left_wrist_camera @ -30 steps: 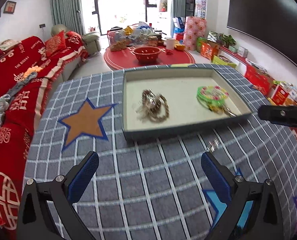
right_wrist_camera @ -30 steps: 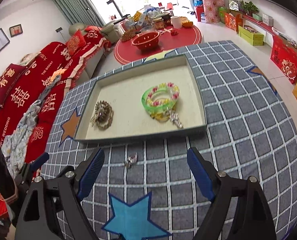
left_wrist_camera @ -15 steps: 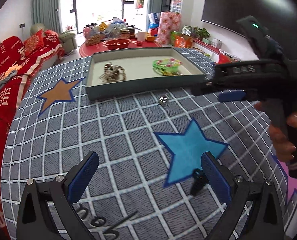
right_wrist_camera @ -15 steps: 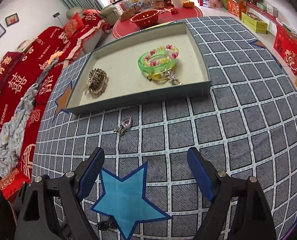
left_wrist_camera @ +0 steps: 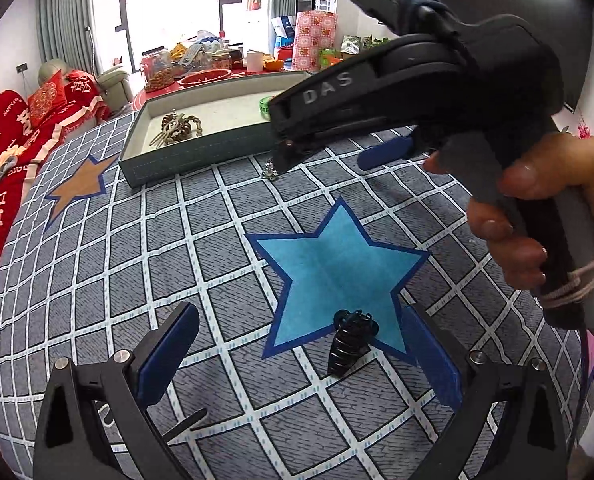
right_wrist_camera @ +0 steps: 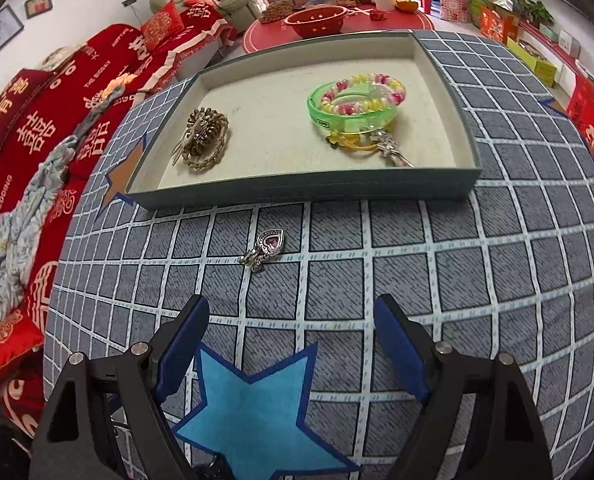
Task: Organize jewelry
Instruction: 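Grasp the black claw clip with the left tool while the right tool grasps the silver heart charm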
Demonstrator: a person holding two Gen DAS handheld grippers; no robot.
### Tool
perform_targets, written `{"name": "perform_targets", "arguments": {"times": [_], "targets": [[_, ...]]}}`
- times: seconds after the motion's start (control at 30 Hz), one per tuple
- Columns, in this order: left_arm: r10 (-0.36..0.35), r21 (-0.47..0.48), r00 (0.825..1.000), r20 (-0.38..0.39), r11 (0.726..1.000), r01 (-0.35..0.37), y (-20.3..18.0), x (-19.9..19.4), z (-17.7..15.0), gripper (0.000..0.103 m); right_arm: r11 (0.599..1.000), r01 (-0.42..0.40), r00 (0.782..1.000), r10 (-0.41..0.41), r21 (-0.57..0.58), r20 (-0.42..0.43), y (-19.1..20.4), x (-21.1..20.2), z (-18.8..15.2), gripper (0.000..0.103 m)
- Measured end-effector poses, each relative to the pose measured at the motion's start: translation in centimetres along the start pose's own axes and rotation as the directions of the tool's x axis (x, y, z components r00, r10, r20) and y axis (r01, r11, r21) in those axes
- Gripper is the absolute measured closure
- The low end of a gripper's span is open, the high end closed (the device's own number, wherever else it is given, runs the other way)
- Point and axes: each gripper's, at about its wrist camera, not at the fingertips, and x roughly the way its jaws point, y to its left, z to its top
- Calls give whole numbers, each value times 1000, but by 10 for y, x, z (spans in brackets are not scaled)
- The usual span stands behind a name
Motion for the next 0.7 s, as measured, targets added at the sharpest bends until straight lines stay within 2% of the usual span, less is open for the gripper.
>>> {"name": "perform_targets", "arguments": {"times": [0.07, 0.13, 0.2, 0.33, 0.4, 0.43, 0.57, 0.63, 0.7], "targets": [[-2, 9, 1000, -18, 1000, 2, -4, 4, -1, 4, 999, 11, 1000, -11, -30, -4, 4, 4, 3, 21], [-5, 12, 1000, -25, 1000, 6, -7, 6, -3, 4, 998, 25, 1000, -26, -61, -13, 7, 9, 7, 23], [-7, 20, 999, -34, 1000, 7, -10, 8, -4, 13, 996, 34, 999, -36, -84, -17, 10, 13, 9, 25], [-5, 35, 999, -42, 999, 6, -14, 10, -6, 14, 992, 47, 998, -50, -115, -25, 16, 20, 13, 30], [-9, 35, 999, -49, 999, 10, -15, 12, -6, 24, 990, 55, 998, -58, -129, -21, 19, 23, 15, 34], [-7, 36, 999, -54, 999, 9, -15, 13, -6, 24, 988, 63, 998, -66, -141, -20, 22, 25, 16, 35], [-1, 42, 999, -51, 999, 3, -19, 13, -7, 25, 975, 92, 995, -97, -200, -14, 36, 30, 17, 46], [-2, 46, 999, -45, 999, 4, -20, 13, -6, 34, 965, 114, 993, -119, -234, -8, 42, 32, 16, 52], [-5, 47, 999, -46, 999, 7, -23, 13, -5, 39, 953, 147, 988, -152, -265, 3, 48, 33, 14, 63]]}}
